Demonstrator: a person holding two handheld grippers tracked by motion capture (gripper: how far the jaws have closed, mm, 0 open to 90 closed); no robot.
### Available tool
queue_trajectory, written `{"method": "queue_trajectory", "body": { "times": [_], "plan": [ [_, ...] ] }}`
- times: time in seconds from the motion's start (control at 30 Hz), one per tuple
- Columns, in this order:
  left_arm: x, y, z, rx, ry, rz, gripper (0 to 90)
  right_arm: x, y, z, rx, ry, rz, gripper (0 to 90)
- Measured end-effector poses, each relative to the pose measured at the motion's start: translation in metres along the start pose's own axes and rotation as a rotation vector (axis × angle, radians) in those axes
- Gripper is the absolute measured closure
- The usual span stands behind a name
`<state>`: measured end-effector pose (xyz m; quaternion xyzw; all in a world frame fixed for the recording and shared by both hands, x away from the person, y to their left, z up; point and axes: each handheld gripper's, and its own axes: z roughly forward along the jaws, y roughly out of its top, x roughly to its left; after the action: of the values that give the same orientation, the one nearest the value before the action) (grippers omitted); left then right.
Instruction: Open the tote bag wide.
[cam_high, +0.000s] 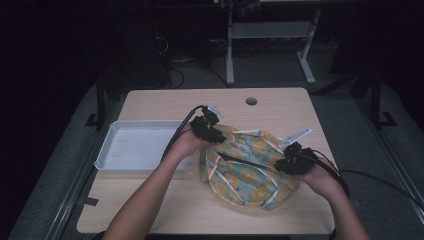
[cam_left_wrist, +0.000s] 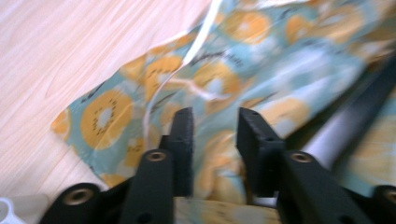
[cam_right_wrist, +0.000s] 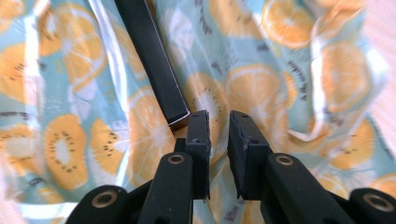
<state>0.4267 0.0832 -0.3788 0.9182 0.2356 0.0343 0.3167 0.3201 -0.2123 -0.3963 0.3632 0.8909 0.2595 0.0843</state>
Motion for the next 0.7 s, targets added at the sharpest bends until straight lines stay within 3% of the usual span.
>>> {"method": "queue_trajectory", "body": {
  "times": [0.13, 0.33, 0.53, 0.7],
  "plan": [
    [-0.013, -0.003, -0.013, -0.014, -0.047, 0.011, 63.4, 0.004, -0.004, -0.014, -0.054, 0.056, -0.009, 72.6],
    [-0.028, -0.015, -0.027, 0.006, -0.086, 0.034, 55.5, 0.015, -0.011, -0.016, -0.046, 0.1, -0.046, 66.4],
    [-0.039, -0.025, -0.032, 0.039, -0.056, 0.071, 46.1, 0.02, -0.01, -0.006, -0.015, 0.113, -0.052, 58.1],
    [-0.042, -0.028, -0.04, 0.022, -0.045, 0.063, 42.1, 0.022, -0.009, -0.003, -0.01, 0.114, -0.057, 55.4]
  ]
}}
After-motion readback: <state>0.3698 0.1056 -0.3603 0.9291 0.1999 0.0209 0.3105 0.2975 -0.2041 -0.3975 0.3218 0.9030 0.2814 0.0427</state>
